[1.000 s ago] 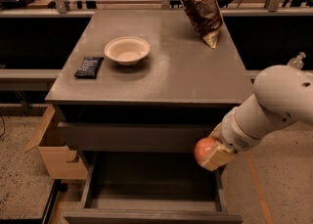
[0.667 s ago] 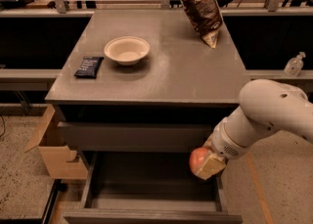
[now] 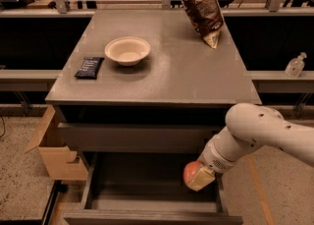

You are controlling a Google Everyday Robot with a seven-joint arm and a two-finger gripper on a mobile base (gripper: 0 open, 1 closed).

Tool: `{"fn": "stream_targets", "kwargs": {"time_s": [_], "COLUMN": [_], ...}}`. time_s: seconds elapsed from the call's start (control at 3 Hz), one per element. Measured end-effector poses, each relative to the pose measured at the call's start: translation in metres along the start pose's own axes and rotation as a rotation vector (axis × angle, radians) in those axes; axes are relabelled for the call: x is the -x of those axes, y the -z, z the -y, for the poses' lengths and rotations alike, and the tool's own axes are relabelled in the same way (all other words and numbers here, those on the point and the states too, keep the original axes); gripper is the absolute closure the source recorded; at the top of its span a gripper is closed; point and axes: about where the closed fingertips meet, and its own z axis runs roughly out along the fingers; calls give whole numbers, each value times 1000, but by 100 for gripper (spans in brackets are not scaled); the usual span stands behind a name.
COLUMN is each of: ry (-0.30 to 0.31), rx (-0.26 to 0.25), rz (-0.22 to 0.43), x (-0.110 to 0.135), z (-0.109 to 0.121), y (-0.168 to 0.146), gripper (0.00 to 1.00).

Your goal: Place apple into middle drawer

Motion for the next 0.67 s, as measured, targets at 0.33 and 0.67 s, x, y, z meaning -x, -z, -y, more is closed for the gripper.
{"fn": "stream_targets", "kwargs": {"time_s": [0.33,0.67], "ry": [-41,-110], "rx": [6,1], "rz": [-6,-16], "x": [-3,-10], "z": [7,20], "y": [-15,-42], "gripper": [100,100]}}
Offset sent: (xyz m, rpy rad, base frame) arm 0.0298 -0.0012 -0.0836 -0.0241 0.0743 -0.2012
